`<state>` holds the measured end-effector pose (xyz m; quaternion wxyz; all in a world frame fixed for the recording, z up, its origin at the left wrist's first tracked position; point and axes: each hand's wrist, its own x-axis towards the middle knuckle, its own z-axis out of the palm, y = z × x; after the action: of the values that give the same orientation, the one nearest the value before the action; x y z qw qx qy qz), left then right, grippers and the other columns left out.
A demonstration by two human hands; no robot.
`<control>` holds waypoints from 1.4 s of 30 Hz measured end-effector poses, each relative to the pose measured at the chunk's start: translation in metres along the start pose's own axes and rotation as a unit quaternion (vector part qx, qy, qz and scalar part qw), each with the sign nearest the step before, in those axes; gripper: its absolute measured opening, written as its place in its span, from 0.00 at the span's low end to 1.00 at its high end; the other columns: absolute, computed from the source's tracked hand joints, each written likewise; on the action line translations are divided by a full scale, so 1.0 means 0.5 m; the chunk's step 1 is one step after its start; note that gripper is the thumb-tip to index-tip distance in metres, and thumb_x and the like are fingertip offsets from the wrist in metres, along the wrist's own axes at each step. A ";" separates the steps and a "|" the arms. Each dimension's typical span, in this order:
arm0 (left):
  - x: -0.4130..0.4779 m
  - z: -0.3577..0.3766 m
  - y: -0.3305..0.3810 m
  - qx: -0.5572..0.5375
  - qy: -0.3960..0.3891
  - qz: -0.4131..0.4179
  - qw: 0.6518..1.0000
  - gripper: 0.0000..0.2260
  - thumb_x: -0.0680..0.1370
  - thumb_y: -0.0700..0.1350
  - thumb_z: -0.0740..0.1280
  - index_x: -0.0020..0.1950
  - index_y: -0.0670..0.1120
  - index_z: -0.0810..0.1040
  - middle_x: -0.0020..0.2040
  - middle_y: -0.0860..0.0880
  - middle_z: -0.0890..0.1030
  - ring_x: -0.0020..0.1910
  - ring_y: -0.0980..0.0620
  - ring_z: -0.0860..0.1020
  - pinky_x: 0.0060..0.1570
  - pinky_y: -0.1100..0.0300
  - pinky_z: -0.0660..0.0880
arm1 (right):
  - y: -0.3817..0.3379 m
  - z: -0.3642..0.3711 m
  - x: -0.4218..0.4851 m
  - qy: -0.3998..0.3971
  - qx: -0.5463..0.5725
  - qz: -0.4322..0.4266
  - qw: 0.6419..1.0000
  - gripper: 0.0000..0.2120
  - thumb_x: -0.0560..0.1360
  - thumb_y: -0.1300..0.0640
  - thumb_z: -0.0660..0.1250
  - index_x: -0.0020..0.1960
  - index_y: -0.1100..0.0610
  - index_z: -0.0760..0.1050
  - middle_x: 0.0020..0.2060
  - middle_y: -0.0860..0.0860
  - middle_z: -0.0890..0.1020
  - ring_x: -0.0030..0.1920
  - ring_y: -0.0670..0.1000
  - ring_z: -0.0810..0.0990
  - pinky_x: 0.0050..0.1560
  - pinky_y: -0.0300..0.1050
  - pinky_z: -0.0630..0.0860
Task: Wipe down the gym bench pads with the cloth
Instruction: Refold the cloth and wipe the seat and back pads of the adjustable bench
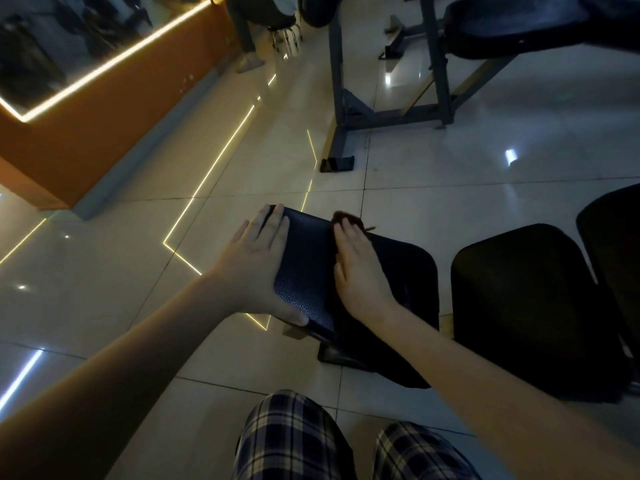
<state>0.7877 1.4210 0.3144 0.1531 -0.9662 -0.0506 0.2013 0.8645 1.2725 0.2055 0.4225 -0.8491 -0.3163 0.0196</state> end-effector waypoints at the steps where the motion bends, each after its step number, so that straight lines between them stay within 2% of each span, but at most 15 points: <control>1: 0.001 0.004 -0.002 0.006 0.000 0.000 1.000 0.71 0.54 0.85 0.57 0.77 0.40 0.30 0.76 0.43 0.26 0.76 0.45 0.28 0.75 0.51 0.35 | 0.009 0.003 -0.043 -0.009 0.002 -0.020 1.000 0.27 0.81 0.62 0.53 0.79 0.59 0.50 0.79 0.54 0.52 0.78 0.51 0.47 0.78 0.50 0.45; 5: 0.012 0.013 -0.008 0.002 0.027 0.019 0.999 0.73 0.46 0.87 0.43 0.77 0.40 0.30 0.76 0.43 0.26 0.75 0.45 0.27 0.74 0.51 0.34 | 0.045 0.009 -0.159 -0.049 -0.009 -0.068 0.996 0.29 0.77 0.53 0.46 0.78 0.56 0.48 0.78 0.50 0.50 0.78 0.45 0.43 0.77 0.49 0.43; 8: 0.016 0.018 -0.014 -0.018 0.039 0.029 0.999 0.73 0.44 0.86 0.37 0.77 0.40 0.30 0.76 0.43 0.26 0.75 0.45 0.27 0.74 0.51 0.33 | 0.038 0.005 -0.105 -0.044 -0.004 -0.066 0.997 0.28 0.79 0.57 0.49 0.78 0.56 0.48 0.78 0.50 0.49 0.78 0.45 0.42 0.77 0.49 0.42; 10: 0.019 0.022 -0.017 -0.014 0.040 0.027 0.999 0.72 0.46 0.86 0.40 0.77 0.40 0.30 0.76 0.43 0.26 0.75 0.45 0.27 0.73 0.52 0.33 | 0.031 0.005 -0.031 -0.024 -0.003 -0.042 0.999 0.28 0.80 0.62 0.53 0.78 0.58 0.50 0.78 0.52 0.50 0.78 0.48 0.44 0.78 0.51 0.44; 12: 0.016 0.019 -0.016 -0.011 0.038 0.022 0.999 0.72 0.48 0.86 0.44 0.77 0.40 0.30 0.76 0.44 0.26 0.76 0.45 0.28 0.72 0.52 0.32 | 0.028 -0.001 0.050 -0.015 -0.011 0.005 1.000 0.25 0.80 0.65 0.55 0.77 0.62 0.57 0.77 0.56 0.58 0.77 0.55 0.53 0.77 0.54 0.51; 14: 0.014 0.016 -0.013 -0.013 0.034 0.023 0.999 0.72 0.49 0.86 0.48 0.77 0.41 0.30 0.77 0.44 0.27 0.76 0.45 0.28 0.72 0.53 0.33 | 0.025 -0.006 0.107 -0.011 -0.004 0.045 0.999 0.17 0.79 0.66 0.55 0.66 0.65 0.69 0.66 0.60 0.72 0.67 0.59 0.69 0.70 0.58 0.64; 17: 0.011 0.013 -0.010 -0.019 0.030 0.019 0.999 0.71 0.51 0.85 0.53 0.78 0.41 0.30 0.76 0.45 0.27 0.76 0.46 0.28 0.73 0.53 0.33 | 0.024 -0.003 0.123 0.005 -0.005 0.058 0.998 0.12 0.79 0.67 0.55 0.58 0.65 0.73 0.57 0.60 0.76 0.59 0.59 0.73 0.64 0.57 0.68; 20: 0.010 0.013 -0.007 -0.013 0.026 0.015 0.999 0.70 0.56 0.83 0.60 0.77 0.41 0.30 0.77 0.44 0.27 0.76 0.46 0.28 0.73 0.53 0.33 | 0.020 0.003 0.058 0.031 -0.012 0.036 0.999 0.20 0.79 0.66 0.55 0.70 0.64 0.67 0.68 0.59 0.70 0.69 0.60 0.67 0.72 0.55 0.62; 22: 0.010 0.012 -0.006 -0.007 0.024 0.013 1.000 0.70 0.56 0.83 0.59 0.77 0.40 0.30 0.77 0.44 0.27 0.76 0.45 0.28 0.72 0.55 0.32 | 0.019 0.010 -0.021 0.021 -0.003 0.014 1.000 0.26 0.81 0.64 0.55 0.78 0.60 0.55 0.77 0.56 0.58 0.78 0.55 0.52 0.78 0.50 0.48; 24: 0.011 0.012 -0.007 -0.009 0.021 0.013 1.000 0.70 0.55 0.84 0.59 0.77 0.40 0.30 0.76 0.44 0.26 0.76 0.45 0.28 0.71 0.55 0.31 | 0.020 0.019 -0.107 0.006 0.006 -0.037 0.999 0.28 0.81 0.61 0.53 0.79 0.56 0.49 0.78 0.51 0.50 0.78 0.48 0.44 0.78 0.47 0.41; 29: 0.012 0.016 -0.010 -0.016 0.039 0.020 0.999 0.71 0.48 0.84 0.46 0.77 0.41 0.30 0.77 0.44 0.27 0.76 0.45 0.28 0.71 0.55 0.31 | 0.066 0.019 -0.146 -0.048 -0.025 -0.167 0.984 0.27 0.80 0.58 0.52 0.78 0.58 0.55 0.78 0.53 0.56 0.79 0.51 0.50 0.77 0.51 0.46; 32: 0.013 0.017 -0.013 -0.024 0.043 0.028 0.998 0.74 0.44 0.87 0.41 0.77 0.41 0.30 0.76 0.44 0.26 0.76 0.46 0.28 0.71 0.55 0.31 | 0.079 -0.012 -0.068 -0.081 -0.012 -0.196 0.977 0.27 0.79 0.59 0.50 0.78 0.58 0.56 0.78 0.51 0.56 0.79 0.50 0.50 0.77 0.45 0.41; 35: 0.012 0.018 -0.015 -0.024 0.047 0.031 0.998 0.73 0.45 0.87 0.38 0.77 0.41 0.30 0.77 0.44 0.27 0.76 0.46 0.28 0.71 0.55 0.31 | 0.101 -0.024 0.011 -0.067 0.005 -0.113 0.991 0.28 0.78 0.64 0.52 0.78 0.57 0.55 0.77 0.50 0.54 0.78 0.51 0.49 0.77 0.47 0.41; 38: 0.009 0.015 -0.012 -0.025 0.036 0.033 0.999 0.73 0.44 0.87 0.38 0.77 0.41 0.29 0.76 0.44 0.26 0.76 0.46 0.28 0.71 0.54 0.31 | 0.100 -0.017 0.066 -0.012 0.019 0.011 1.000 0.24 0.80 0.65 0.54 0.76 0.59 0.61 0.75 0.56 0.62 0.76 0.55 0.58 0.76 0.59 0.53; 42: 0.010 0.014 -0.009 -0.024 0.034 0.028 0.999 0.74 0.43 0.87 0.38 0.77 0.41 0.30 0.77 0.45 0.27 0.76 0.46 0.28 0.71 0.53 0.32 | 0.065 0.000 0.029 0.038 -0.002 0.082 0.996 0.25 0.81 0.64 0.54 0.77 0.61 0.56 0.77 0.56 0.57 0.78 0.55 0.53 0.78 0.53 0.47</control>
<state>0.7894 1.4278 0.3079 0.1261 -0.9768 -0.0228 0.1715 0.8929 1.2661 0.1852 0.4292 -0.8734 -0.2293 0.0217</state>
